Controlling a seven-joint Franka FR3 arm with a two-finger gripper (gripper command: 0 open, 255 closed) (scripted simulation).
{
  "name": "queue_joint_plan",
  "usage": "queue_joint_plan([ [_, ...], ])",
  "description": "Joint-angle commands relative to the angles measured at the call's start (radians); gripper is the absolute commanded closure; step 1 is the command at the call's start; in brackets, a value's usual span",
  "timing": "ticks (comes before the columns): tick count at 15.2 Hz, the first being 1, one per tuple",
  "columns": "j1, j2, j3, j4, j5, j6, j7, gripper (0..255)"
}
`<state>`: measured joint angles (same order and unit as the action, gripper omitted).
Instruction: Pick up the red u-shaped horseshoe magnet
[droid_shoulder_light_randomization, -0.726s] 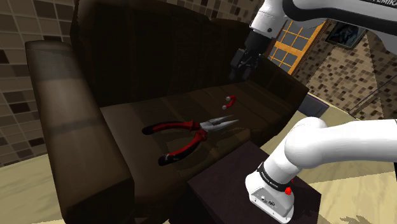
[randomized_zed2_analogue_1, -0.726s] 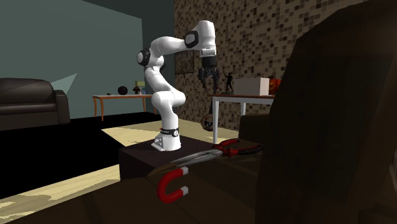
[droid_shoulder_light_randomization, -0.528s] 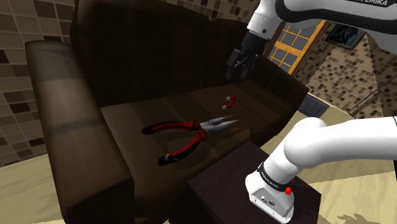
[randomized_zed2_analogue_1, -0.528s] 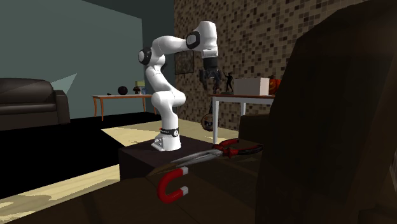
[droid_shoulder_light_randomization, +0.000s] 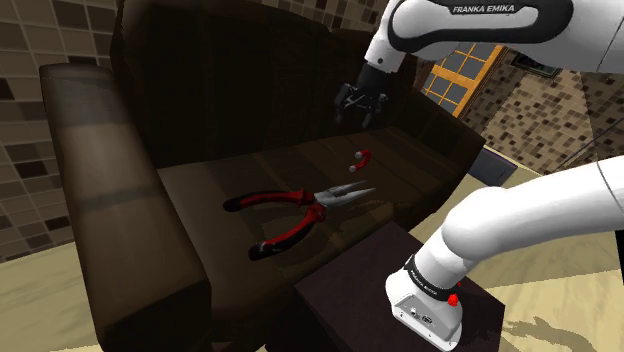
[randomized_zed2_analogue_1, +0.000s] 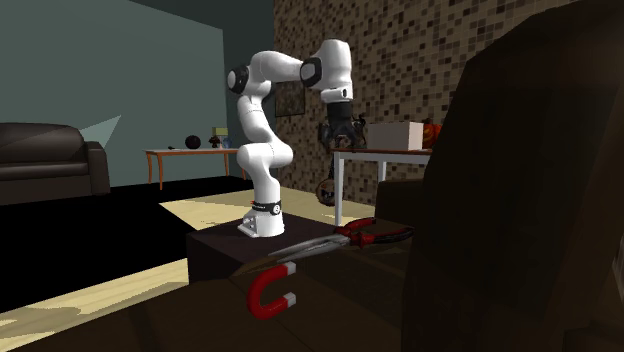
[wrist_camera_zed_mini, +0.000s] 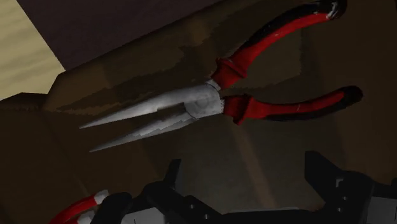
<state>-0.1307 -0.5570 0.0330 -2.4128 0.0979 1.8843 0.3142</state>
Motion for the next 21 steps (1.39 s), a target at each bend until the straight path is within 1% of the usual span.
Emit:
queue_joint_plan([
  [1, -0.028, 0.068, -0.006, 0.021, -0.007, 0.046, 0.04, 0],
  [10, -0.137, 0.334, -0.048, 0.115, -0.037, 0.209, 0.219, 0],
  [21, -0.245, 0.615, -0.139, 0.249, -0.047, 0.344, 0.416, 0],
])
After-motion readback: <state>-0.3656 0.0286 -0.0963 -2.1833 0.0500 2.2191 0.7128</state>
